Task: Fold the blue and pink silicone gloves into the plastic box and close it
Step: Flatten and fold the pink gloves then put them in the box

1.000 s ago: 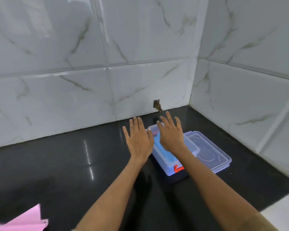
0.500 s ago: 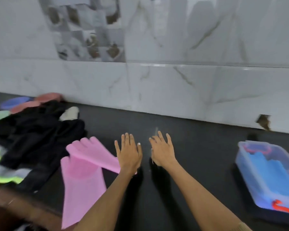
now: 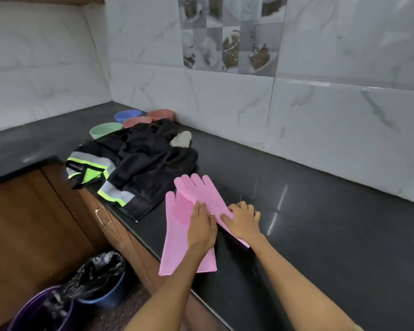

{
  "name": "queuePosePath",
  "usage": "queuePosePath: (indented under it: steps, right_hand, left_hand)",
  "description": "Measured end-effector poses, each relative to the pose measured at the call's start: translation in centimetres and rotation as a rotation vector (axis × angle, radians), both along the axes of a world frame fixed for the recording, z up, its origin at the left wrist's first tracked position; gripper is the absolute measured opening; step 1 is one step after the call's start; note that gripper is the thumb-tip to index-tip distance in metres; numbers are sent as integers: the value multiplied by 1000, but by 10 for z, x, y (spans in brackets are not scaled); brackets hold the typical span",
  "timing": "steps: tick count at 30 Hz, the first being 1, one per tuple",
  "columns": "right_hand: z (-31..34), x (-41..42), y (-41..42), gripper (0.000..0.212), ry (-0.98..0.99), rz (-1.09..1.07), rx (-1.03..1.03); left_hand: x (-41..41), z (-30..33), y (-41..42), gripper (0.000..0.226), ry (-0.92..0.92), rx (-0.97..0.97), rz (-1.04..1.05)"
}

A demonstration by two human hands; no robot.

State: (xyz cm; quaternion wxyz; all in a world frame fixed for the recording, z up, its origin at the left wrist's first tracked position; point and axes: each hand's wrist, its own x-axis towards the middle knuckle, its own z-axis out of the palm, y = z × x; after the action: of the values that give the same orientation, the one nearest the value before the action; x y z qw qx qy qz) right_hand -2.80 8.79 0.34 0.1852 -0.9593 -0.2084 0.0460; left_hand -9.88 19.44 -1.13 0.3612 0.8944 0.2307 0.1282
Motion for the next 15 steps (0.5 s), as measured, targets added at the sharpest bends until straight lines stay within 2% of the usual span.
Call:
queuePosePath:
  steps: [3, 7, 9, 11, 13, 14, 15]
  right_hand:
    - [3, -2, 5, 33, 58, 5, 134]
    - [22, -8, 7, 32, 404, 82, 603]
    - [34, -13, 6, 36, 475, 140, 673]
    - [47, -20, 4, 43, 466, 200, 691]
    - [59, -27, -2, 61, 403, 261, 599]
    - [64, -31, -6, 70, 361, 292, 496]
    - [68, -35, -10, 78, 331, 324, 386]
  left_hand:
    - [1, 6, -4, 42, -178, -214, 115]
    - [9, 17, -9, 47, -274, -604, 268]
    - [14, 24, -15, 45, -305, -758, 276]
    - [18, 32, -22, 41, -348, -875, 175]
    - [21, 36, -26, 40, -396, -718, 58]
    - [24, 35, -25, 34, -365, -587, 61]
    - [26, 32, -19, 23, -306, -364, 32]
